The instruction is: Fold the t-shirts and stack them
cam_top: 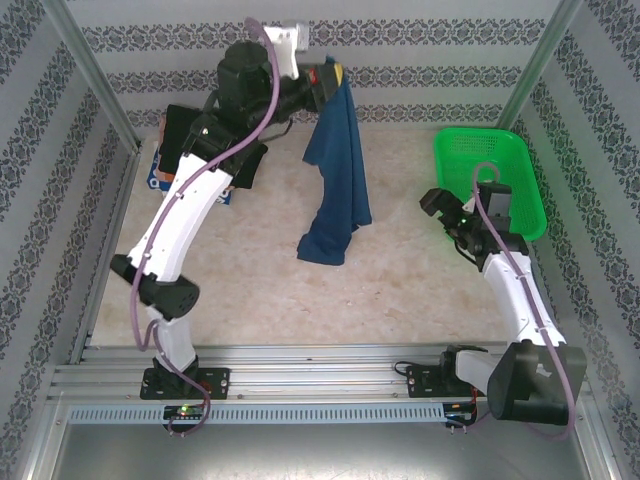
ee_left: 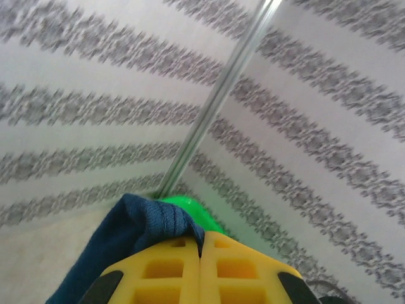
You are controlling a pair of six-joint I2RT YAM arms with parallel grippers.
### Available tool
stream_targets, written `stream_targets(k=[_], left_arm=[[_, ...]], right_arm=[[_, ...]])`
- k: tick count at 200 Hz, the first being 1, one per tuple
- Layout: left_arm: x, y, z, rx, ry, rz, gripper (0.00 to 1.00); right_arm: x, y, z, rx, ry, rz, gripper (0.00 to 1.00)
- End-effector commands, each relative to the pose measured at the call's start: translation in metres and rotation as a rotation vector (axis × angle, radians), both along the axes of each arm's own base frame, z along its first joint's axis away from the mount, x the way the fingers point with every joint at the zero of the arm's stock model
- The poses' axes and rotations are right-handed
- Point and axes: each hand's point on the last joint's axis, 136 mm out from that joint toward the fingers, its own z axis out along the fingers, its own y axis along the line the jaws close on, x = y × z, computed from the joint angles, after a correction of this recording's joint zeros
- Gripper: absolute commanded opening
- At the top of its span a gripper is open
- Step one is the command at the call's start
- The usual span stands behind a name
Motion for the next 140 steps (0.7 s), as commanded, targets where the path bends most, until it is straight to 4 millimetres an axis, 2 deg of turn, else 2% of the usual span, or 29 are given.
stream_targets(k=[1,10,28,56,74,90,101,122,140], left_arm=[[0.013,0.058,-0.02,-0.061,0.045,0.179,0.0],[0.02,0.088,-0.044,-0.068,0.107,0.27,0.0],[0.017,0.139,-0.082,0.008,0.165,0.428,0.0],[0.003,0.217,-0.138,0.128,0.273,0.644,0.0],[-0.006,0.255,-0.166,0.179,0.332,0.74,0.0],[-0.011,0.272,-0.176,0.193,0.351,0.765,0.0],[-0.011,0.27,-0.176,0.18,0.344,0.746,0.0],[-0.011,0.263,-0.175,0.157,0.339,0.708,0.0],[-0.013,0.261,-0.174,0.148,0.335,0.695,0.0]], right_arm=[[-0.009,0.014,-0.009,-0.023,0.023,0.097,0.98],[-0.012,0.024,-0.009,-0.03,0.027,0.137,0.98],[-0.021,0.053,-0.013,-0.045,0.041,0.249,0.98],[-0.041,0.109,-0.038,-0.057,0.095,0.438,0.98],[-0.053,0.15,-0.054,-0.062,0.144,0.569,0.98],[-0.063,0.183,-0.068,-0.118,0.189,0.68,0.97],[-0.068,0.203,-0.077,-0.169,0.21,0.745,0.96],[-0.066,0.227,-0.101,-0.246,0.281,0.792,0.88],[-0.05,0.237,-0.117,-0.272,0.304,0.752,0.84]])
